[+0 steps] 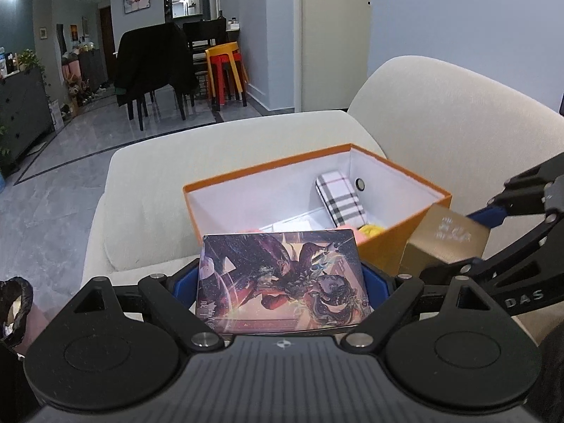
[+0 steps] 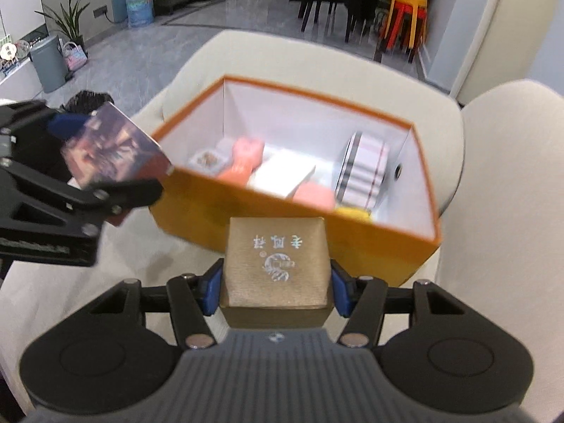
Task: Organize rigid objects
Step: 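Carry the gold cube box and printed card box over the shoebox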
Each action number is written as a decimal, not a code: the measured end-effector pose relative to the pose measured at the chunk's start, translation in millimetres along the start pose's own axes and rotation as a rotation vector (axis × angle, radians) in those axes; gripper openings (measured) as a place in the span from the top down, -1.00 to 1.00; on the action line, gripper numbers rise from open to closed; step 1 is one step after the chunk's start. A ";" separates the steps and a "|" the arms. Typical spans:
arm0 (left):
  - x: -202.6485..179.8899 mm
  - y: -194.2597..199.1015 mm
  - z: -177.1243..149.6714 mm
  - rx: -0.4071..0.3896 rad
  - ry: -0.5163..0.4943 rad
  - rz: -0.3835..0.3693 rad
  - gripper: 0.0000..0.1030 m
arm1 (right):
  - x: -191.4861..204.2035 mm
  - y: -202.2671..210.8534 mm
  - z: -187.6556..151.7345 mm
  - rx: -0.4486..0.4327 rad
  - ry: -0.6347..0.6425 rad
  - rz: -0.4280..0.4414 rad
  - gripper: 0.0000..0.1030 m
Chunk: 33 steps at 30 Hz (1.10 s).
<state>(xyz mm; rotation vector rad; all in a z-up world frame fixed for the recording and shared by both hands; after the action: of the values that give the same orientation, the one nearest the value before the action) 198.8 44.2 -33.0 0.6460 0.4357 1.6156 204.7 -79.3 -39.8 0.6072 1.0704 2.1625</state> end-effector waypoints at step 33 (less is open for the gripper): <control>-9.4 -102.9 34.1 0.137 -0.069 0.003 -1.00 | -66.9 -51.8 80.4 0.001 -0.060 -0.063 -0.14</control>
<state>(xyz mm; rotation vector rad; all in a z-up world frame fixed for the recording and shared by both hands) 300.3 47.4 -72.0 0.8036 0.4971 1.5711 320.0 -61.3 -45.1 0.6264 1.0458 2.0769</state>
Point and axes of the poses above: each gripper's, at about its wrist camera, not at the fingertips, and y roughly against the way its jaws point, x to its left, z to its top, the point moved 4 cm from there along -y, roughly the way its jaws point, and after that the axes turned 12 degrees about z, right-handed, at the moved point
